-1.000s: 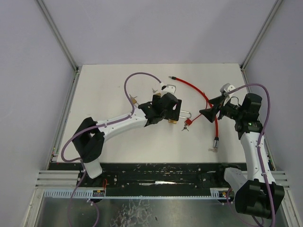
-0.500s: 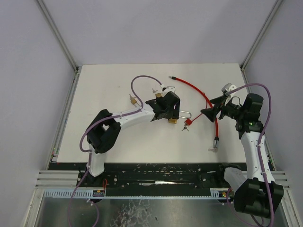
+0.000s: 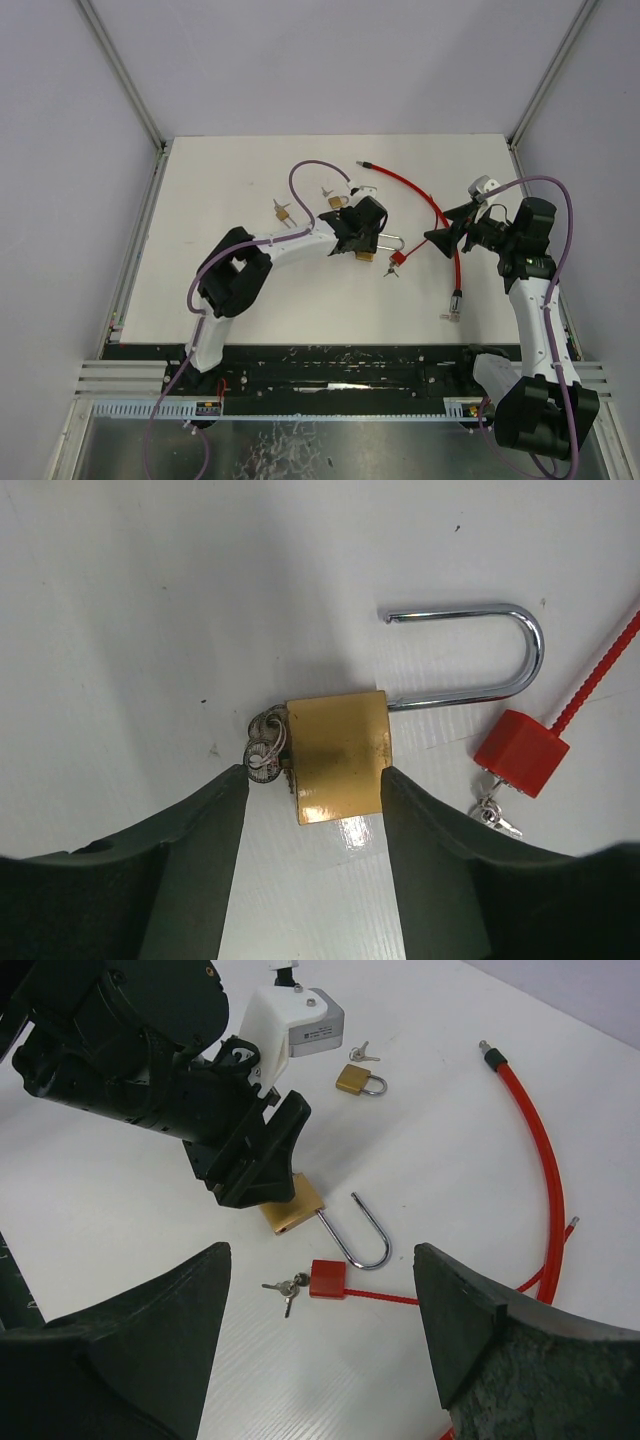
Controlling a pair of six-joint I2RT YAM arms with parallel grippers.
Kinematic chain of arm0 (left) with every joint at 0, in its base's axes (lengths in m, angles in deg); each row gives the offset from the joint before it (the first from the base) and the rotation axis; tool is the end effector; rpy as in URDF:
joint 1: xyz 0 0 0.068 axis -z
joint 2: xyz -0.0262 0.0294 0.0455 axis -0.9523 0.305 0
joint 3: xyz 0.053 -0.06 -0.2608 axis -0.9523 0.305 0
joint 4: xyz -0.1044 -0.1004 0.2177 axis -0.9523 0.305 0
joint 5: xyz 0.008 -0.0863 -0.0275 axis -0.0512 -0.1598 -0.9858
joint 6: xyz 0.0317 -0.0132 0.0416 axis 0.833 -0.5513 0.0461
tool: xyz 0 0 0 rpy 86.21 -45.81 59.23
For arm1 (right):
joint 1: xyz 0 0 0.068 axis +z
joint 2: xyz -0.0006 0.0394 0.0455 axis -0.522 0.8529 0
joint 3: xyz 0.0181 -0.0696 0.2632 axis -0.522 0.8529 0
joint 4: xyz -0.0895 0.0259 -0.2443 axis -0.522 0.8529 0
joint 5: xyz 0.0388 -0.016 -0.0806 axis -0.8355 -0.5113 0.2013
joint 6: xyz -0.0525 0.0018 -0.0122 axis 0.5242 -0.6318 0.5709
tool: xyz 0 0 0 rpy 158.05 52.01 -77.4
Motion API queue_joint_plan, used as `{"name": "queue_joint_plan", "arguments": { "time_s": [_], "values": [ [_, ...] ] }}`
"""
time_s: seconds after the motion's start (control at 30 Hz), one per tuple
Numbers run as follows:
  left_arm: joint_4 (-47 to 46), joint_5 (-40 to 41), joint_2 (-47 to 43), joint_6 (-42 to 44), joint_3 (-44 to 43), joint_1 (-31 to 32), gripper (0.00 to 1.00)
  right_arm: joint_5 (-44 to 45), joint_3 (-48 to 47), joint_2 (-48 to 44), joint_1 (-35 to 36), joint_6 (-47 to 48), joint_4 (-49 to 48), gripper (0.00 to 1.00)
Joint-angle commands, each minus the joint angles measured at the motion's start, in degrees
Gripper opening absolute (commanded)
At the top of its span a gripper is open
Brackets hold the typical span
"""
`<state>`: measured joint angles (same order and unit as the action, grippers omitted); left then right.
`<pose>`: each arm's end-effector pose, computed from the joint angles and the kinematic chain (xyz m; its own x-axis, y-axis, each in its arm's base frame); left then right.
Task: Lock with the key
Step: Pick up the lock from the center of the board.
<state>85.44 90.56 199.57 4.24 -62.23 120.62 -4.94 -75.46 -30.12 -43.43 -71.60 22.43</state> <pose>0.3086 -0.3320 0.1861 -0.7595 0.1201 -0.6393 0.2500 0.9612 -0.1164 0.2113 -0.0135 0.3066 -0.1029 -0.1248 -0.9868 -0.7511 0.6601 -0.0052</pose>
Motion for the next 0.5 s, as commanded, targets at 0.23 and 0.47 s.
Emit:
{"name": "queue_joint_plan", "arguments": {
  "time_s": [0.23,0.47],
  "values": [
    [0.8,1.2,0.4,1.2,-3.8,0.6,0.59,-1.4,0.9,-1.6,-0.7,-1.0,-3.0,0.8],
    [-1.9,2.3,2.1,-0.4,-0.8,1.8,0.59,-2.3,1.1,-1.2,-0.7,-1.1,-3.0,0.8]
  ]
}}
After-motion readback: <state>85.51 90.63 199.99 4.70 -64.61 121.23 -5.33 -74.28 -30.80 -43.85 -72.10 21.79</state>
